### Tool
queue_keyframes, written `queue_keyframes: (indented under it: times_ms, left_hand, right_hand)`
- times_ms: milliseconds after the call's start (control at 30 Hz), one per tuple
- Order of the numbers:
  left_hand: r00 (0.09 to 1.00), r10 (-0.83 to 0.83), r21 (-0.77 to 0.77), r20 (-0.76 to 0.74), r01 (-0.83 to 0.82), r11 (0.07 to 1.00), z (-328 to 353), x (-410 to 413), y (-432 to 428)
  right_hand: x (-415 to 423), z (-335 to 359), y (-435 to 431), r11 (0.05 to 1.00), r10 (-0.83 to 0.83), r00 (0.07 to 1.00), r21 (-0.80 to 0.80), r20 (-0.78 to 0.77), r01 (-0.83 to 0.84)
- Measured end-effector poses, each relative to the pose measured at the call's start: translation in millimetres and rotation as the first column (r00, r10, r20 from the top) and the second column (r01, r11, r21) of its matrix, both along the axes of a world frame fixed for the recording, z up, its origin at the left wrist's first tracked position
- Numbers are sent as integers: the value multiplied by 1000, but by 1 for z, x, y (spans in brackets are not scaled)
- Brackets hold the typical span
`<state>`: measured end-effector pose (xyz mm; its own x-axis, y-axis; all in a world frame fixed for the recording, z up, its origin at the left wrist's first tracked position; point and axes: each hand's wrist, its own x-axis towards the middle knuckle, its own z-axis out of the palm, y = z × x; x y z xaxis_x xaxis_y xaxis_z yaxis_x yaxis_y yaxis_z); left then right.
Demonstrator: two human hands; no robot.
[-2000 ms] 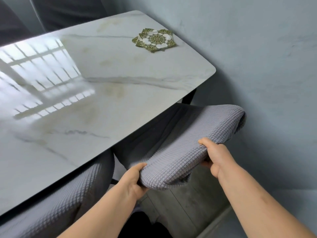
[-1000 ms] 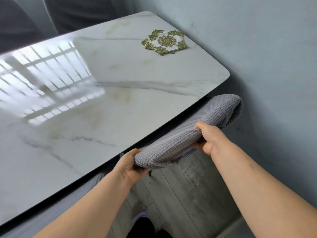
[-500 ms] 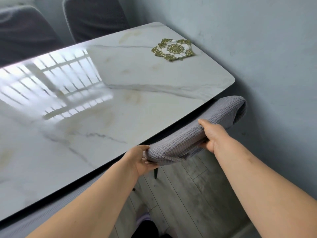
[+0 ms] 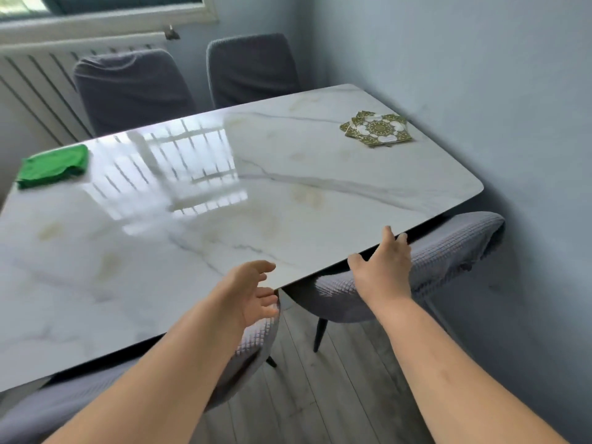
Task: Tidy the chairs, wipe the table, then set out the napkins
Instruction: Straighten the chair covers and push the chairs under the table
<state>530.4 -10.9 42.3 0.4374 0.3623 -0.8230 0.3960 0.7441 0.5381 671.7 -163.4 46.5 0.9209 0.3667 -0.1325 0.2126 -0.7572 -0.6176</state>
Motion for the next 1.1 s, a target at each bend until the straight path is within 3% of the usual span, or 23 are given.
queue_keyframes:
  times_ms: [233, 433, 633, 900, 1100]
  left_hand:
    - [997, 74, 32, 19, -75, 997, 16, -95, 69]
    - [983, 183, 32, 10, -183, 983, 16, -218, 152]
    - [947, 321, 141, -13, -316, 938, 20, -316, 216]
    - [878, 478, 266, -9, -459, 848, 24, -388, 272]
    - [887, 461, 241, -6, -446, 862, 18, -435, 343]
  right_hand:
    - [-79, 8, 60, 996, 71, 996, -59, 44, -69]
    - [-184, 6, 152, 988, 157, 988, 12, -13, -157]
    - [-254, 6, 227, 958, 285, 954, 59, -98, -280]
    - [-305, -9, 332, 863, 505, 858, 74, -97, -499]
    - [-364, -21, 415, 842, 539, 833, 50, -126, -537]
